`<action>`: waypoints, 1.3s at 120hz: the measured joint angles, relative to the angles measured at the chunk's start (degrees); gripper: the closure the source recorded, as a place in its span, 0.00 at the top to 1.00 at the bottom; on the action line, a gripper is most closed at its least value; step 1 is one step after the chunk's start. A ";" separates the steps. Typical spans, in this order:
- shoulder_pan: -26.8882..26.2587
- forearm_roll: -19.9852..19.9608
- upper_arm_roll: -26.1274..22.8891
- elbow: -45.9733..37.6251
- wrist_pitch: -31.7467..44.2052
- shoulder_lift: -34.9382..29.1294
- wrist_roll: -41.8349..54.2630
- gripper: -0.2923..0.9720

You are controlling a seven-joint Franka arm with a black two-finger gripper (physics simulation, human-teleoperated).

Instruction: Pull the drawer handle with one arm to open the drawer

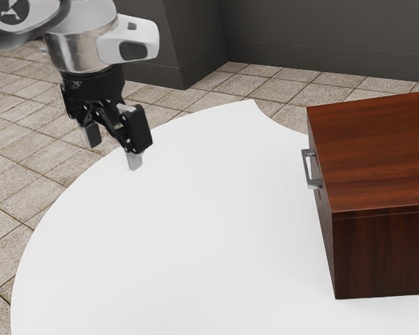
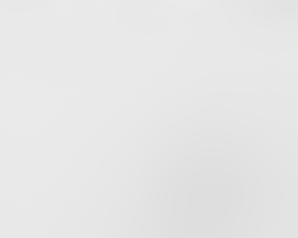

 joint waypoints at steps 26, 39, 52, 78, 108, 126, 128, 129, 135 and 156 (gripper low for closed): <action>0.29 0.40 -0.30 -2.79 6.31 -1.38 -2.34 0.77; 0.22 -1.03 -0.37 -3.50 7.13 -1.59 -3.95 0.77; 0.13 -3.75 -0.05 -9.76 10.19 -3.52 -6.74 0.77; 1.04 -9.36 1.85 -22.86 23.36 -8.98 -18.07 0.77; 1.00 -15.02 1.58 -26.64 35.98 -5.71 -35.02 0.77; 0.99 -17.60 1.10 -26.91 41.46 -4.39 -42.73 0.77; 0.98 -17.79 1.02 -26.87 41.90 -4.18 -43.46 0.77; 0.97 -17.88 0.99 -26.81 42.11 -4.03 -43.82 0.77; 0.87 -18.35 0.74 -26.52 43.35 -3.04 -45.82 0.77; 0.46 -19.14 -0.14 -23.16 46.85 2.11 -51.54 0.77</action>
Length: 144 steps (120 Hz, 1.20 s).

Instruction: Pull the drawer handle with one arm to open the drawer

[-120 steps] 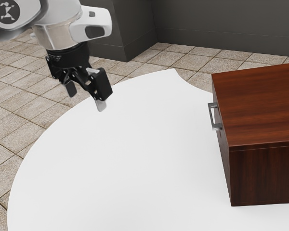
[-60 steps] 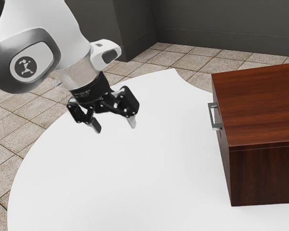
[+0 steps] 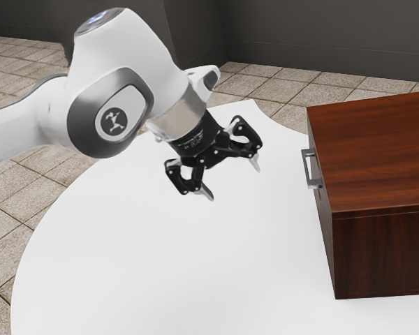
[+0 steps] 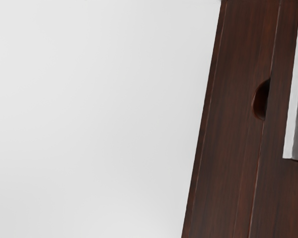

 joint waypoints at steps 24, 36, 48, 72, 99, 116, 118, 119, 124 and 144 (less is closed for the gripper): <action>0.00 -0.33 0.05 5.55 1.73 7.23 -3.73 0.77; 0.08 -0.34 0.07 6.76 2.10 9.17 -4.90 0.77; 0.19 -1.04 0.07 6.77 3.21 9.82 -5.75 0.77; 0.39 -3.48 0.10 5.07 7.17 9.83 -6.27 0.77; 0.48 -6.44 0.04 1.70 8.87 8.03 -4.53 0.77; 0.60 -8.46 0.21 2.06 6.81 7.82 -1.93 0.77; 0.64 -8.56 0.22 2.14 6.64 7.88 -1.63 0.77; 0.67 -8.60 0.23 2.22 6.57 7.93 -1.48 0.77; 0.80 -8.73 0.23 2.85 6.23 8.42 -0.70 0.77; 3.02 -8.78 0.04 7.40 4.76 11.93 2.61 0.77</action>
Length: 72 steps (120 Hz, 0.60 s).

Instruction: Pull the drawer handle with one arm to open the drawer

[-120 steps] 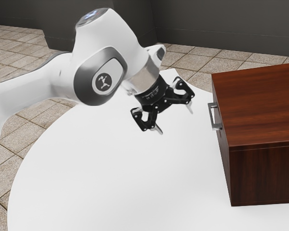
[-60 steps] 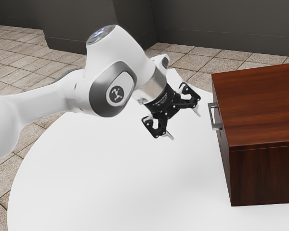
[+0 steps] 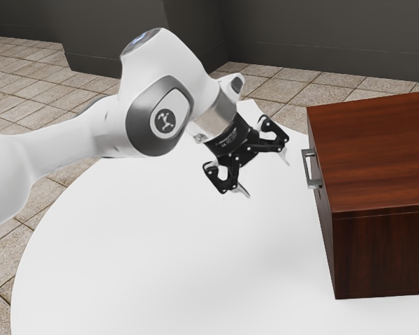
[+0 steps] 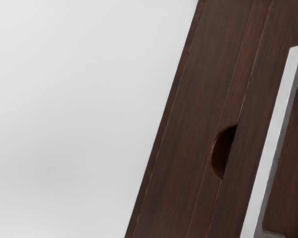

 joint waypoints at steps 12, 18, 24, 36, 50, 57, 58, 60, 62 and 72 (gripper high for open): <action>6.22 0.10 -4.52 3.43 -1.21 3.08 2.10 0.77; 12.78 0.50 -11.83 5.00 -1.69 4.96 3.11 0.77; 15.99 0.80 -15.59 5.69 -2.07 5.82 4.04 0.77; 17.73 1.17 -17.76 6.05 -2.64 6.18 5.68 0.77; 17.90 1.34 -18.76 6.13 -3.04 5.96 7.28 0.77; 17.85 1.39 -19.04 6.14 -3.16 5.91 7.97 0.77; 17.84 1.40 -19.07 6.14 -3.17 5.92 8.06 0.77; 17.82 1.41 -19.11 6.14 -3.20 5.97 8.24 0.77; 17.81 1.42 -19.14 6.14 -3.22 6.03 8.42 0.77; 17.88 1.45 -19.62 6.14 -3.30 6.24 9.21 0.77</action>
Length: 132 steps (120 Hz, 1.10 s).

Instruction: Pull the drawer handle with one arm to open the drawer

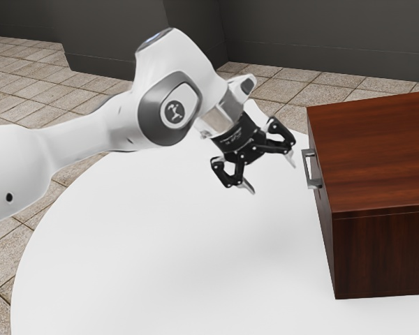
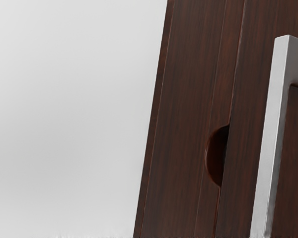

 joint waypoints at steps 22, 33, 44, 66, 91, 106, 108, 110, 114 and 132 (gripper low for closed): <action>-0.24 0.04 -0.94 0.50 0.16 0.22 1.37 0.77; -0.25 0.10 -0.95 0.81 0.26 0.73 1.90 0.77; -0.30 0.16 -0.99 1.07 0.37 1.68 2.35 0.77; -1.03 0.84 -0.97 1.61 0.67 2.87 3.02 0.77; -1.10 3.15 -0.97 1.64 1.24 3.48 3.40 0.77; -1.10 4.72 -1.02 2.21 1.81 4.00 3.47 0.77; -1.11 4.90 -1.00 2.41 1.92 4.05 3.49 0.77; -1.10 5.08 -0.98 2.56 2.02 4.09 3.50 0.77; -1.10 5.43 -0.95 2.76 2.26 4.13 3.53 0.77; -1.11 6.39 -0.92 3.25 2.96 4.14 3.65 0.77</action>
